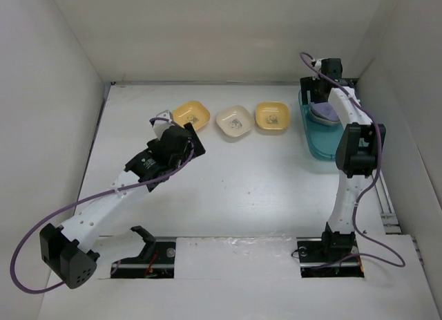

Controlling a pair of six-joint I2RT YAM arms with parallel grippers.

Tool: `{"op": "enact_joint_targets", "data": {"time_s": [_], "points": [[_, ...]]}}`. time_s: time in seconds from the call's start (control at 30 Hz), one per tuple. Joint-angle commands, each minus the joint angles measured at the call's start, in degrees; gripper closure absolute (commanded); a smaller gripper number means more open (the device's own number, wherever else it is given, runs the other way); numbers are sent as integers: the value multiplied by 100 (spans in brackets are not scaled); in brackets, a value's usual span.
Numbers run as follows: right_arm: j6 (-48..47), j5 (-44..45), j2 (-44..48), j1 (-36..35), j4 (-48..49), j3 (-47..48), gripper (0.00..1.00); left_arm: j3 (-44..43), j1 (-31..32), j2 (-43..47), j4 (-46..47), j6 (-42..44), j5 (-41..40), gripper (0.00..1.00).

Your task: Place the plates into the plastic bin on the countertop

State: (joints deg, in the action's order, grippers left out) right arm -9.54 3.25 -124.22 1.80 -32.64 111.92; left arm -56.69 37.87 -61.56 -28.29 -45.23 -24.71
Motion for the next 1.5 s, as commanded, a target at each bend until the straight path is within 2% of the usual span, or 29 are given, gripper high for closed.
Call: {"op": "enact_joint_targets", "data": {"time_s": [0.0, 0.03, 0.2, 0.3, 0.37, 0.4, 0.6, 0.67, 0.83, 1.1, 1.23, 1.47], "points": [[-22, -8, 292, 13, 161, 164, 8, 17, 19, 267, 61, 129, 71, 0], [31, -8, 433, -109, 249, -37, 0, 17, 19, 267, 61, 129, 72, 0], [-21, -235, 1399, -671, 627, -399, 0, -36, 19, 267, 114, 181, 72, 0], [-22, -517, 1401, -1155, 540, -451, 0, -88, 19, 153, 114, 181, 72, 0], [39, -518, 1217, -1461, 540, -513, 0, -88, 19, 100, 114, 181, 72, 0], [101, -518, 1121, -1542, 592, -574, 4, -88, 19, 100, 114, 181, 72, 0], [777, -834, 373, -1815, 1233, -513, 12, 43, -34, 100, 175, 58, 361, 0], [997, -834, 76, -1920, 1286, -242, 18, 96, -34, 100, 237, 58, 362, 0], [1393, -255, -199, -2026, 1409, 128, 19, 202, -34, 206, 237, 58, 362, 0], [1665, 106, -1366, -2079, 682, 1129, 24, 386, -34, 206, 412, 58, 423, 0], [1736, 246, -1499, -2079, 741, 938, 31, 439, -34, 267, 412, 58, 423, 0], [1859, 352, -1438, -2079, 926, 673, 36, 492, -34, 267, 465, 58, 423, 0]]}}
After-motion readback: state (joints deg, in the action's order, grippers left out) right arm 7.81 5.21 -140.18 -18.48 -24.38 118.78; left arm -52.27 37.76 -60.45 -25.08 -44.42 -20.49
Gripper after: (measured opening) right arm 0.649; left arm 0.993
